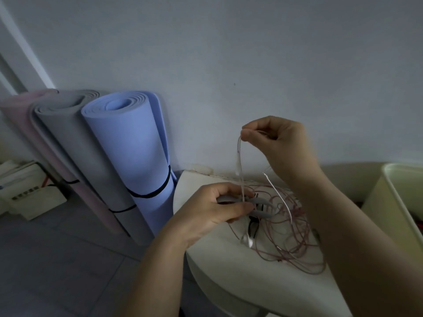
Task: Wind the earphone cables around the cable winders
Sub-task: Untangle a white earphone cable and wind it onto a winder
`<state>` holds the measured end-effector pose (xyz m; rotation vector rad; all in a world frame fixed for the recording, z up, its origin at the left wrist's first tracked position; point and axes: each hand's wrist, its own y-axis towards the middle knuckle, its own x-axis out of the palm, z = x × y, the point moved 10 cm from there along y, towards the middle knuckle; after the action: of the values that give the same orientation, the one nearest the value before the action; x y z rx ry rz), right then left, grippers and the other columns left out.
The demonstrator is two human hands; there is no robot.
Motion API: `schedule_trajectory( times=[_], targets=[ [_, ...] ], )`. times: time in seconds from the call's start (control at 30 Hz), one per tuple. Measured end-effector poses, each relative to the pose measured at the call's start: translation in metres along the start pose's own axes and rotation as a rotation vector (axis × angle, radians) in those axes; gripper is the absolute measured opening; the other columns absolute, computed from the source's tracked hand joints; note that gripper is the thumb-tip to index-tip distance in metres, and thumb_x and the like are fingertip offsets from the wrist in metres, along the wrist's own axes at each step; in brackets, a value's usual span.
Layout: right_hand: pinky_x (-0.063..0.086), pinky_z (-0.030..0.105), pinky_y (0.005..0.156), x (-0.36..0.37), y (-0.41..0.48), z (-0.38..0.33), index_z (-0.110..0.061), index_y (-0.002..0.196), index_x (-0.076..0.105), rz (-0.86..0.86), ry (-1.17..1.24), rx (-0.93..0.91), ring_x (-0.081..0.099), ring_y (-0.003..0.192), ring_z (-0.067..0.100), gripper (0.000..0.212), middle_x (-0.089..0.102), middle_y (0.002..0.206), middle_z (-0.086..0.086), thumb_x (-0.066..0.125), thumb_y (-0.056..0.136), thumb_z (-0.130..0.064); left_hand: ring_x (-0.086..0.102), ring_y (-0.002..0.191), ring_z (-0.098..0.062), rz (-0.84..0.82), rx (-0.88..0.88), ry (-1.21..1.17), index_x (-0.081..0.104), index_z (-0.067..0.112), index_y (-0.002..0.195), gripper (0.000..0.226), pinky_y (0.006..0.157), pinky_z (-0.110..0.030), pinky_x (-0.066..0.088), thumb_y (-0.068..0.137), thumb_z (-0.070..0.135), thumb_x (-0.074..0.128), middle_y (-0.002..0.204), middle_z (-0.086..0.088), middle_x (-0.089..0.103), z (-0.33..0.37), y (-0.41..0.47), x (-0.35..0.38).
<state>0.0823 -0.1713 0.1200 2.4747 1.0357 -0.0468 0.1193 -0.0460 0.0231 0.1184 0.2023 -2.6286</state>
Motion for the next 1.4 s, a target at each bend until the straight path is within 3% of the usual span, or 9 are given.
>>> schedule_trajectory(
  times=[0.13, 0.33, 0.6, 0.77, 0.87, 0.93, 1.07, 1.17, 1.4],
  targets=[
    [0.051, 0.018, 0.074, -0.019, 0.003, 0.015, -0.021, 0.075, 0.067, 0.138, 0.099, 0.049, 0.064, 0.076, 0.008, 0.013, 0.07, 0.074, -0.007, 0.07, 0.083, -0.011, 0.062, 0.068, 0.006, -0.034, -0.027, 0.028, 0.07, 0.021, 0.098, 0.017, 0.062, -0.012, 0.046, 0.086, 0.009, 0.069, 0.073, 0.017, 0.069, -0.005, 0.001, 0.007],
    [0.046, 0.009, 0.061, -0.055, 0.0, 0.045, -0.016, 0.083, 0.069, 0.388, 0.159, 0.156, 0.058, 0.067, 0.002, 0.003, 0.068, 0.075, -0.008, 0.068, 0.085, -0.014, 0.062, 0.071, 0.001, -0.144, -0.106, 0.087, 0.07, 0.02, 0.102, 0.02, 0.064, -0.015, 0.046, 0.084, 0.012, 0.071, 0.076, 0.013, 0.069, -0.016, 0.001, 0.019],
    [0.042, 0.005, 0.057, -0.069, 0.0, 0.079, -0.019, 0.08, 0.068, 0.467, 0.119, 0.255, 0.057, 0.064, -0.002, 0.007, 0.066, 0.074, -0.01, 0.065, 0.086, -0.015, 0.065, 0.079, -0.003, -0.26, -0.15, 0.088, 0.071, 0.027, 0.094, 0.018, 0.072, -0.018, 0.051, 0.082, 0.015, 0.072, 0.082, 0.011, 0.07, -0.022, 0.001, 0.03],
    [0.042, 0.012, 0.052, -0.051, -0.005, 0.11, -0.015, 0.098, 0.069, 0.228, -0.074, 0.409, 0.054, 0.065, 0.007, 0.012, 0.063, 0.078, -0.007, 0.063, 0.089, -0.021, 0.069, 0.078, -0.017, -0.048, -0.154, -0.315, 0.071, 0.013, 0.094, 0.027, 0.083, -0.034, 0.055, 0.068, 0.016, 0.068, 0.088, -0.005, 0.074, -0.023, 0.006, 0.005],
    [0.043, 0.017, 0.07, -0.031, -0.008, 0.107, -0.02, 0.117, 0.061, 0.065, -0.238, 0.397, 0.057, 0.095, 0.01, 0.027, 0.059, 0.11, -0.005, 0.061, 0.091, -0.028, 0.068, 0.068, -0.014, 0.23, -0.117, -0.622, 0.069, 0.01, 0.09, 0.019, 0.061, -0.021, 0.057, 0.072, 0.014, 0.065, 0.083, -0.006, 0.073, -0.028, 0.011, -0.025],
    [0.042, 0.024, 0.076, -0.027, -0.01, 0.085, -0.023, 0.114, 0.061, 0.086, -0.259, 0.307, 0.055, 0.102, 0.008, 0.023, 0.059, 0.112, -0.01, 0.059, 0.092, -0.029, 0.061, 0.065, -0.008, 0.405, -0.104, -0.766, 0.069, 0.012, 0.087, 0.01, 0.054, -0.014, 0.051, 0.077, 0.014, 0.067, 0.076, -0.001, 0.071, -0.036, 0.009, -0.042],
    [0.054, 0.024, 0.069, 0.02, -0.03, 0.068, -0.015, 0.089, 0.064, -0.143, 0.034, 0.33, 0.065, 0.076, 0.012, 0.004, 0.068, 0.086, 0.0, 0.062, 0.09, -0.018, 0.052, 0.058, -0.003, 0.581, -0.085, -0.857, 0.068, 0.015, 0.085, 0.001, 0.053, -0.012, 0.049, 0.085, 0.015, 0.068, 0.068, 0.003, 0.062, -0.047, 0.003, -0.06],
    [0.056, 0.029, 0.068, 0.065, -0.053, 0.074, -0.011, 0.088, 0.06, -0.344, 0.32, 0.484, 0.065, 0.072, 0.015, 0.01, 0.066, 0.083, 0.006, 0.069, 0.084, -0.009, 0.053, 0.057, -0.003, 0.633, -0.063, -0.852, 0.066, 0.016, 0.085, 0.002, 0.055, -0.013, 0.05, 0.086, 0.015, 0.068, 0.065, 0.005, 0.062, -0.047, 0.002, -0.063],
    [0.053, 0.023, 0.061, 0.087, -0.062, 0.075, -0.012, 0.092, 0.059, -0.295, 0.489, 0.492, 0.067, 0.067, 0.013, 0.012, 0.071, 0.076, 0.0, 0.065, 0.086, -0.003, 0.063, 0.055, -0.005, 0.643, -0.004, -0.829, 0.065, 0.01, 0.096, 0.007, 0.05, -0.017, 0.051, 0.091, 0.014, 0.061, 0.068, 0.001, 0.068, -0.042, 0.005, -0.06]
  ],
)
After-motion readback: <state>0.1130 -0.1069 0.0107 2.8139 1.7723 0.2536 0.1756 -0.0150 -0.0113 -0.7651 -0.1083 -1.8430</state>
